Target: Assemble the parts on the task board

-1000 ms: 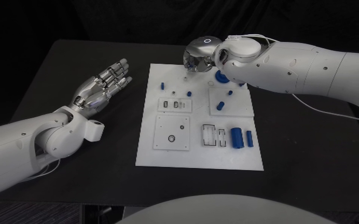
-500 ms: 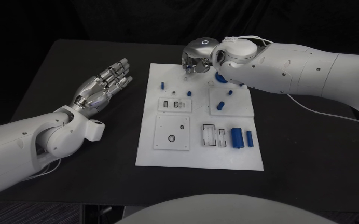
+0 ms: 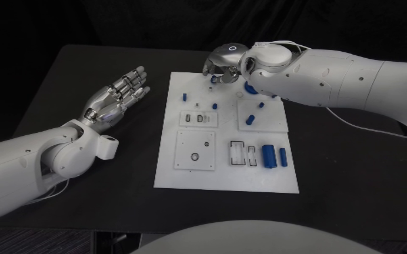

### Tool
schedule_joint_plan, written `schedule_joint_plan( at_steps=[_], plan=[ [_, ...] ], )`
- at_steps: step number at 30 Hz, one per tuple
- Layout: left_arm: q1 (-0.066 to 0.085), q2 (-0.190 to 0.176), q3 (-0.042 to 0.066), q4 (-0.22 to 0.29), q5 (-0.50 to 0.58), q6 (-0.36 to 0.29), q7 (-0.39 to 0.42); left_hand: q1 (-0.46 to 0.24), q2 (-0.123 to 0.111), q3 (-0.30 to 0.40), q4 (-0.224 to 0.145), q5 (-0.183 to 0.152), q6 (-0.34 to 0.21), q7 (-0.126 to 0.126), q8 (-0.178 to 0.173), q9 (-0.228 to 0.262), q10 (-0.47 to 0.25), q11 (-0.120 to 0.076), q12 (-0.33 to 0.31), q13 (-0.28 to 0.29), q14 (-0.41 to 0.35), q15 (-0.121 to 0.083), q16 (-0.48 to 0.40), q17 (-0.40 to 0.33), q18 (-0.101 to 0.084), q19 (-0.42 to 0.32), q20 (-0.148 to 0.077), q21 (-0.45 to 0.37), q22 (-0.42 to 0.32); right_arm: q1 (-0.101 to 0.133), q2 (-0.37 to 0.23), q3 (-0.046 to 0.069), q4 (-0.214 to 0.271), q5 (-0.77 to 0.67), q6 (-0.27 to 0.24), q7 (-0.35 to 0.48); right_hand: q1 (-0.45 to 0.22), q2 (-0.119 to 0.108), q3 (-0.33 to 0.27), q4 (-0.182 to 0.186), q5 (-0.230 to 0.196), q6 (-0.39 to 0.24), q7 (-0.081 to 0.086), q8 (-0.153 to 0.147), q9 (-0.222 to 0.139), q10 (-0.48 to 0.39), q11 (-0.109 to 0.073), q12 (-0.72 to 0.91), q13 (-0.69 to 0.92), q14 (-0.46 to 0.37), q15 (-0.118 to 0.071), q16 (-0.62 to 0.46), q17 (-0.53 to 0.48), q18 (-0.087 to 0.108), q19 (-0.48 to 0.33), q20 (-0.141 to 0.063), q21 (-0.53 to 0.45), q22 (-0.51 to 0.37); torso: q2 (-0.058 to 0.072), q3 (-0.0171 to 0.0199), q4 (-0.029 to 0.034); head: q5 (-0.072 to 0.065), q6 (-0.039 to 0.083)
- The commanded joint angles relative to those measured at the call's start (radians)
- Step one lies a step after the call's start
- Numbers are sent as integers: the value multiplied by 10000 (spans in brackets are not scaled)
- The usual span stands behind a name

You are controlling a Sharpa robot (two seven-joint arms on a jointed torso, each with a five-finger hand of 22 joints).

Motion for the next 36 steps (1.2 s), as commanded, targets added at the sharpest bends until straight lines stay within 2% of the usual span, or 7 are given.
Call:
schedule_joint_plan(
  at_steps=[1, 5, 12, 20, 26, 30, 36],
  plan=[
    [24, 10, 8, 13, 42, 132, 1501, -100, 14, 51, 1, -46, 7, 80, 4, -1, -23, 63, -38, -8, -5, 50, -36, -15, -49, 7, 66, -26, -3, -23, -2, 5, -15, -25, 326, -350, -58, -118, -263, -7, -235, -743, -213, -219, -290, -875, 131, -498, -60, -406, 78, -303, -479, 143, -362, 86, -394, -331, 2, -6, -13, 14, 18],
    [23, 8, 8, 9, 42, 137, 1498, -100, 15, 59, -4, -50, -6, 86, 0, -3, -26, 70, -40, -8, -5, 58, -36, -15, -51, 8, 71, -25, -3, -23, -32, 5, -33, -25, 109, -367, 18, 6, -728, -44, -386, -2612, -398, -292, -1106, -1939, 209, -799, 18, -1027, 180, -702, -1115, 278, -930, 198, -1025, -812, -2, -3, -13, 17, 30],
    [23, -52, 8, 30, 43, 131, 1496, -100, 15, 59, -4, -50, -6, 86, 0, -3, -26, 70, -40, -8, -5, 58, -36, -15, -51, 8, 71, -25, -3, 55, -368, 50, 216, 19, -1009, -66, 96, 145, -1025, 9, -367, -2871, -169, -283, -1369, -1978, 113, -383, 247, -818, 117, -381, -666, 226, -669, 146, -866, -504, 0, 7, -2, 32, 45],
    [23, -117, 8, 52, 43, 96, 1502, -100, 15, 59, -4, -50, -6, 86, 0, -3, -26, 70, -40, -8, -5, 58, -36, -15, -51, 8, 71, -25, -3, 761, -1501, 78, 1517, 338, -1460, -228, 93, 345, -1088, 183, -65, -560, 544, 85, -1042, -306, -35, 1429, 1020, -365, 4, -12, -103, 128, -185, 57, -560, 31, 1, 1, -22, 123, 14],
    [22, -167, 8, 88, 43, 57, 1494, -104, 15, 76, -14, -52, 19, 92, 3, 1, -17, 86, -19, -4, -4, 71, -35, -14, -55, 10, 81, -24, -1, 1234, -2607, 64, 2514, 563, -729, -733, -265, 222, -1573, 424, -819, 869, 497, 478, -691, 1473, -862, 7866, 6265, -21, -465, 83, 185, 23, 93, -308, -452, 331, 6, 1, -28, 162, 6],
    [22, -176, 8, 104, 43, 48, 1485, -104, 15, 76, -14, -52, 19, 92, 3, 1, -17, 86, -19, -4, -4, 71, -35, -14, -55, 10, 81, -24, -1, 1334, -3074, 17, 2757, 605, -231, -1027, -1023, 458, -1994, 1107, -1143, 917, 359, 390, -462, 6421, -1042, 13679, 14267, 2073, -566, 3181, 6279, -139, 820, -499, 226, 1119, 5, -2, -42, 93, 17],
    [22, -114, 7, 82, 43, 78, 1487, -108, 14, 80, -14, -52, 13, 92, 2, 0, -16, 90, -19, -4, 0, 75, -33, -12, -57, 13, 84, -21, 0, 1263, -3643, -65, 2934, 632, 273, -1519, -1658, 478, -2385, 1604, -1086, 425, 280, -63, -583, 6669, -1125, 13793, 14522, 2792, -646, 4177, 8779, -268, 1298, -570, 732, 1695, 1, -14, -46, 6, 69]
  ],
)
